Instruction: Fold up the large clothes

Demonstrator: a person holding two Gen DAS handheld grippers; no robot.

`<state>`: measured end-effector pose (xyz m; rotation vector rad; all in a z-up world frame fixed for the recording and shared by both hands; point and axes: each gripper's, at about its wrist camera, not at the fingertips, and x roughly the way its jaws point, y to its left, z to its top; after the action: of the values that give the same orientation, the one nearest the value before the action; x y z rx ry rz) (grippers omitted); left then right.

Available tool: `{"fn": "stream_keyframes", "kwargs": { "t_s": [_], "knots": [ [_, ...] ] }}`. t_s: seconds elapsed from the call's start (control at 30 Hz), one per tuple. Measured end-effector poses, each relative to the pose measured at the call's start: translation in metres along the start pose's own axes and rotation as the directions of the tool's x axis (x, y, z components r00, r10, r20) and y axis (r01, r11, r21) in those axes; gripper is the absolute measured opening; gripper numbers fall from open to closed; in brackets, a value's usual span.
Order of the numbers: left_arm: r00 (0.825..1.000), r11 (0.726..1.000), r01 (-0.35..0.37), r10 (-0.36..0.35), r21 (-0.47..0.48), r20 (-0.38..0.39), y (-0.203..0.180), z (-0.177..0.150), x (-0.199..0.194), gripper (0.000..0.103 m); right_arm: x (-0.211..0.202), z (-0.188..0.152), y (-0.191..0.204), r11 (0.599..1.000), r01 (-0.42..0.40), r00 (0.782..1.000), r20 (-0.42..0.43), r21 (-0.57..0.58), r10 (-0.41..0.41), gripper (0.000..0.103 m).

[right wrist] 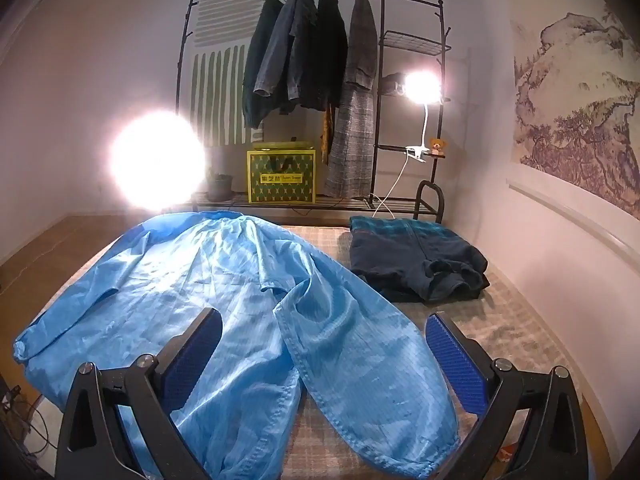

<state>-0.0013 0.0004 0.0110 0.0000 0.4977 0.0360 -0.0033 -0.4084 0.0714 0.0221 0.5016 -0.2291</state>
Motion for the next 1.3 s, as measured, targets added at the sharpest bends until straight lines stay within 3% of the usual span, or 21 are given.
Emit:
{"fn": "stream_keyframes", "kwargs": {
  "t_s": [1.3],
  "knots": [
    [1.000, 1.000, -0.006, 0.006, 0.006, 0.010, -0.0011, 0.0019, -0.0024, 0.103, 0.0015, -0.0028, -0.0015, 1.000, -0.007, 1.000, -0.001, 0.010, 0.007, 0.103]
  ]
}}
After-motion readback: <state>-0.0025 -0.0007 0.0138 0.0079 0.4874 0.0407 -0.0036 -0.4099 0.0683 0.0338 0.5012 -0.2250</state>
